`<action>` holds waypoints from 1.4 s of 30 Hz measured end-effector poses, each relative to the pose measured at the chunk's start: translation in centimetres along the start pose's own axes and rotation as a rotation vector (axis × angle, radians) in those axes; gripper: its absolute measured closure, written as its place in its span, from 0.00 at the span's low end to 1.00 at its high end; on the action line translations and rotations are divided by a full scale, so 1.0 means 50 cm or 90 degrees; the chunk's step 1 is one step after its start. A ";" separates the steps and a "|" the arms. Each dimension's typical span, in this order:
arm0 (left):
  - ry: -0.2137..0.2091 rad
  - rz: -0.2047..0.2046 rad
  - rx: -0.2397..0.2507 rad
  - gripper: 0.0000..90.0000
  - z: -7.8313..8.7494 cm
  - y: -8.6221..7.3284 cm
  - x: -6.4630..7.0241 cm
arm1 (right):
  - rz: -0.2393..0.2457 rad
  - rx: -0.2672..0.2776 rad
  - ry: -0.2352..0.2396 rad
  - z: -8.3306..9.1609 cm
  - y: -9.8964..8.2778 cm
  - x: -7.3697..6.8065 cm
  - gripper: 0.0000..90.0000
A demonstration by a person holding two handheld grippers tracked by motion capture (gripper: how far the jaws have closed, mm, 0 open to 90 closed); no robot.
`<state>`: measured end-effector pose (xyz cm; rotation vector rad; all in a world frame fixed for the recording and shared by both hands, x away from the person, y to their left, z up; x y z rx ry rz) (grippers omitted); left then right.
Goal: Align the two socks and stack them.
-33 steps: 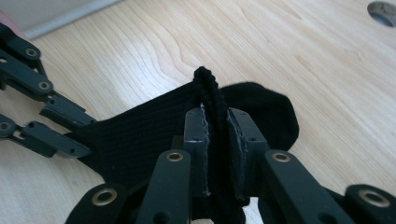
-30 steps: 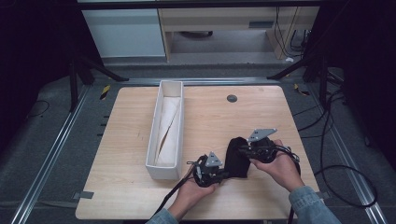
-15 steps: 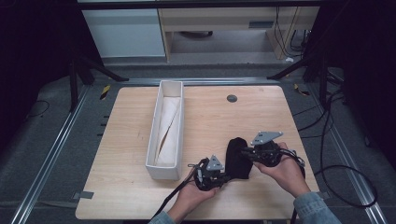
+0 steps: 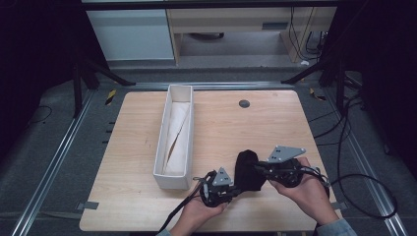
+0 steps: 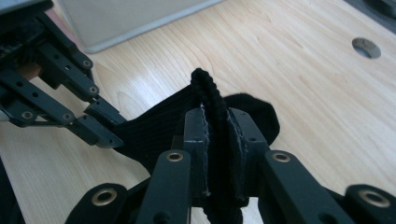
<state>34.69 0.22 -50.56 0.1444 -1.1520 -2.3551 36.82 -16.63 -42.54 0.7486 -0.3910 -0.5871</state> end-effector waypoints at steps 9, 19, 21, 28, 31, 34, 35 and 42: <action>0.012 0.034 -0.017 0.84 -0.028 0.000 -0.029 | 0.000 -0.036 0.016 -0.082 0.016 0.038 0.87; 0.073 0.035 0.029 0.66 -0.024 0.003 -0.048 | -0.015 -0.054 0.026 -0.170 0.000 0.078 0.85; 0.075 0.044 0.038 0.66 -0.022 0.003 -0.050 | -0.017 -0.062 0.025 -0.178 -0.004 0.082 0.85; 0.072 0.036 0.035 0.67 -0.029 0.003 -0.052 | -0.034 -0.075 0.023 -0.200 -0.022 0.097 0.83; 0.072 0.042 0.031 0.67 -0.035 0.002 -0.057 | -0.041 -0.078 0.023 -0.206 -0.026 0.104 0.81; 0.068 0.049 0.032 0.67 -0.040 0.002 -0.059 | -0.051 -0.079 0.017 -0.212 -0.029 0.110 0.76; 0.066 0.049 0.031 0.67 -0.041 0.002 -0.059 | -0.052 -0.079 0.017 -0.212 -0.029 0.111 0.74; 0.066 0.048 0.032 0.67 -0.041 0.006 -0.060 | -0.056 -0.064 0.002 -0.191 -0.018 0.117 0.63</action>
Point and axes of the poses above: each handheld gripper's, and its own axes: z roughly backward along the jaws, y roughly out of its top, x roughly to its right, the point moved 5 cm from there along -z, roughly forward along the jaws
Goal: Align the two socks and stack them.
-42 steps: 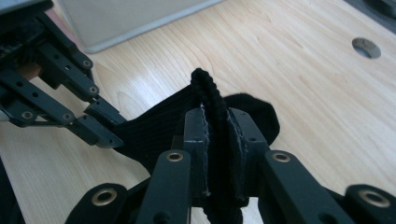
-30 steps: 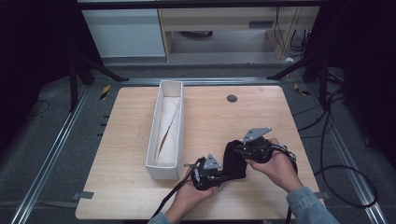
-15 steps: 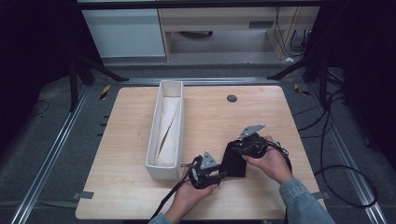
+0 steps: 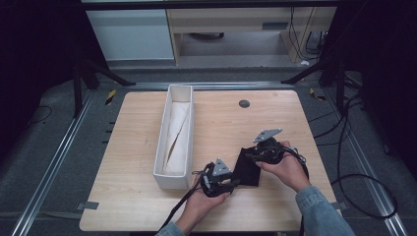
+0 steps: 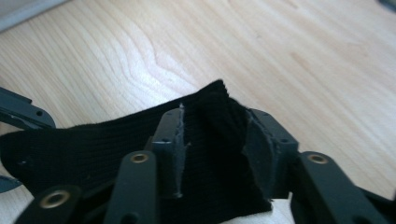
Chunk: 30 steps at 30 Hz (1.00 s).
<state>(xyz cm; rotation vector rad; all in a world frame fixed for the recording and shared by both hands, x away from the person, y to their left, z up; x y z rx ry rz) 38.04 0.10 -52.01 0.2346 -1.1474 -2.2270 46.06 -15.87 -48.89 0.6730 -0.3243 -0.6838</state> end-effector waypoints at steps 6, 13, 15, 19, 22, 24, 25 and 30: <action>0.001 -0.001 -0.002 0.67 0.001 0.002 -0.002 | 0.002 0.011 -0.012 0.019 0.002 0.005 0.67; 0.000 0.005 -0.010 0.68 -0.013 0.000 -0.005 | 0.014 -0.009 -0.014 -0.001 -0.014 0.005 0.82; -0.003 0.005 -0.014 0.70 -0.018 -0.002 -0.004 | 0.014 -0.017 -0.021 -0.014 -0.019 0.008 0.82; -0.014 0.012 -0.026 0.73 -0.028 -0.005 -0.003 | 0.005 -0.026 -0.030 -0.042 -0.027 0.016 0.81; -0.020 0.011 -0.036 0.74 -0.037 -0.009 -0.001 | 0.000 -0.021 -0.032 -0.049 -0.028 0.018 0.81; -0.020 0.008 -0.040 0.75 -0.038 -0.010 0.001 | 0.001 -0.023 -0.029 -0.050 -0.030 0.018 0.81; -0.021 0.008 -0.040 0.75 -0.037 -0.011 0.003 | 0.002 -0.023 -0.028 -0.050 -0.030 0.018 0.81; -0.033 0.006 -0.041 0.76 -0.034 -0.014 0.012 | 0.001 -0.025 -0.024 -0.046 -0.040 0.011 0.80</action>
Point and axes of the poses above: each handheld gripper's, and its own axes: z roughly backward along the jaws, y roughly out of its top, x roughly to its right, the point moved 5 cm from there along -z, roughly forward along the jaws
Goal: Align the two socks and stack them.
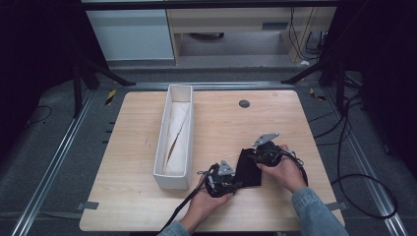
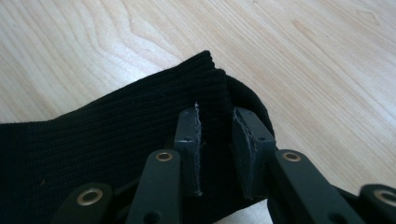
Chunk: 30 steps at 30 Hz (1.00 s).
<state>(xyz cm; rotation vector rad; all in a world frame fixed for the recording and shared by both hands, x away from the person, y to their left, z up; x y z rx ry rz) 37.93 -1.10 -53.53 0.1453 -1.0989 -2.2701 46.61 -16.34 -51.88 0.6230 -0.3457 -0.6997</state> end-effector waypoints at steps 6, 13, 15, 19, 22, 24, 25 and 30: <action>-0.011 -0.014 -0.004 0.77 0.007 -0.012 0.019 | 0.005 0.010 -0.005 0.008 -0.014 -0.024 0.79; -0.019 -0.028 -0.008 0.77 0.028 -0.033 0.038 | 0.010 0.029 -0.028 0.021 -0.032 -0.064 0.77; -0.022 -0.029 -0.010 0.78 0.032 -0.037 0.040 | 0.007 0.035 -0.039 0.022 -0.034 -0.072 0.76; -0.027 -0.018 -0.010 0.78 0.031 -0.042 0.037 | 0.002 0.040 -0.058 0.019 -0.032 -0.076 0.74; -0.028 -0.016 -0.007 0.78 0.029 -0.041 0.035 | -0.001 0.042 -0.063 0.017 -0.029 -0.074 0.74; -0.027 -0.017 -0.006 0.78 0.026 -0.040 0.033 | 0.000 0.042 -0.065 0.014 -0.026 -0.073 0.74; -0.027 -0.012 -0.002 0.79 0.024 -0.038 0.031 | 0.001 0.042 -0.067 0.013 -0.024 -0.071 0.73; -0.021 -0.014 0.011 0.78 0.029 -0.031 0.026 | 0.000 0.049 -0.072 0.011 -0.012 -0.066 0.62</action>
Point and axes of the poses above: each handheld gripper's, and its own axes: z roughly backward along the jaws, y roughly out of its top, x roughly to its right, the point moved 5 cm from there along -z, roughly forward along the jaws
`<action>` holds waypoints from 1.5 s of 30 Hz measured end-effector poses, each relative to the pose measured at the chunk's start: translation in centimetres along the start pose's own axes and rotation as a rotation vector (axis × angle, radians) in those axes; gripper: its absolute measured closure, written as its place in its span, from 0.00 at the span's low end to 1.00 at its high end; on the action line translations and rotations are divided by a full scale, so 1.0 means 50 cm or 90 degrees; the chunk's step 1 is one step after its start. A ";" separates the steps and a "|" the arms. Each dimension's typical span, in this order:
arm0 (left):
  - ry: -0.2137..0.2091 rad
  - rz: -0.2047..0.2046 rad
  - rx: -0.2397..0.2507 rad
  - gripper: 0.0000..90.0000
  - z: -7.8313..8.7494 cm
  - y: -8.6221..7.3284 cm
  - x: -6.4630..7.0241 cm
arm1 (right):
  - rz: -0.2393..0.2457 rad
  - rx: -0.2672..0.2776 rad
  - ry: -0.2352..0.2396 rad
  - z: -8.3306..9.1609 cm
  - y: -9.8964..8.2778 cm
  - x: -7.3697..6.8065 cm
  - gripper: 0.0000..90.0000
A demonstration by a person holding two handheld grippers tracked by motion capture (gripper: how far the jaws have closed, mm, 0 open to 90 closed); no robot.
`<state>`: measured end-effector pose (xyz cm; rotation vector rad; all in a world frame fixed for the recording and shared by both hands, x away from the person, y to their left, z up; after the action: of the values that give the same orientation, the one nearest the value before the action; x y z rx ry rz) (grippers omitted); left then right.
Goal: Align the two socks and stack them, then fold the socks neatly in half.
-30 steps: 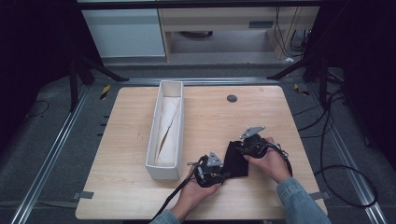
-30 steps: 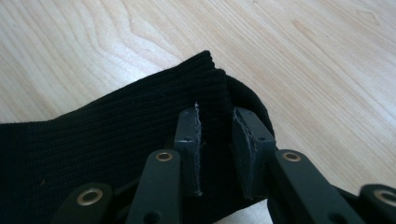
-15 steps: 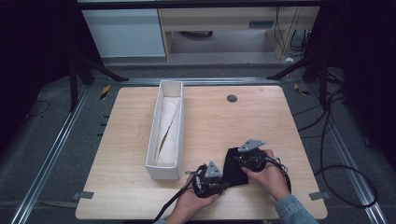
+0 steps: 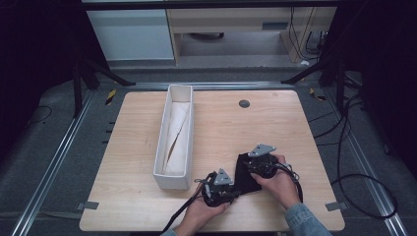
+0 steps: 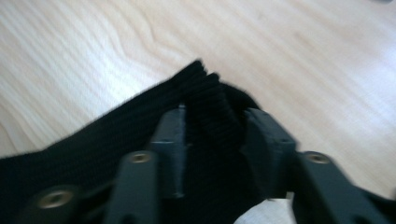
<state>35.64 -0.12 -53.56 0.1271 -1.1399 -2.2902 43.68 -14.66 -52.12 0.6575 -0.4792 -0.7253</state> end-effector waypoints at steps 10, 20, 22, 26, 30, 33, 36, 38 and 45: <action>0.028 -0.010 0.046 0.61 0.046 0.032 -0.038 | -0.009 0.055 0.009 0.080 0.005 -0.013 0.46; 0.039 -0.014 0.061 0.72 0.072 0.053 -0.069 | 0.004 0.091 0.044 0.154 -0.023 -0.061 0.51; 0.036 -0.010 0.061 0.75 0.071 0.058 -0.073 | 0.010 0.087 0.055 0.157 -0.037 -0.074 0.57; 0.022 -0.018 0.051 0.78 0.060 0.068 -0.070 | 0.022 0.080 0.075 0.152 -0.055 -0.093 0.65; 0.017 -0.026 0.050 0.80 0.048 0.083 -0.065 | 0.039 0.073 0.085 0.138 -0.063 -0.104 0.65; 0.014 -0.033 0.046 0.81 0.039 0.092 -0.063 | 0.044 0.072 0.087 0.131 -0.065 -0.110 0.65; 0.010 -0.032 0.044 0.82 0.029 0.098 -0.063 | 0.050 0.078 0.091 0.128 -0.064 -0.114 0.64; 0.009 -0.036 0.040 0.82 0.022 0.101 -0.063 | 0.049 0.077 0.093 0.125 -0.066 -0.115 0.63; 0.007 -0.041 0.031 0.84 -0.006 0.109 -0.068 | 0.051 0.062 0.087 0.109 -0.082 -0.107 0.61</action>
<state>41.01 -1.10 -50.16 0.1966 -1.2023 -2.3160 35.01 -15.12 -52.10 0.7703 -0.4141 -0.5796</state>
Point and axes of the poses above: each handheld gripper's, and its own axes: z roughly backward along the jaws, y roughly out of its top, x roughly to its right, the point moved 5 cm from there along -z, roughly forward along the jaws
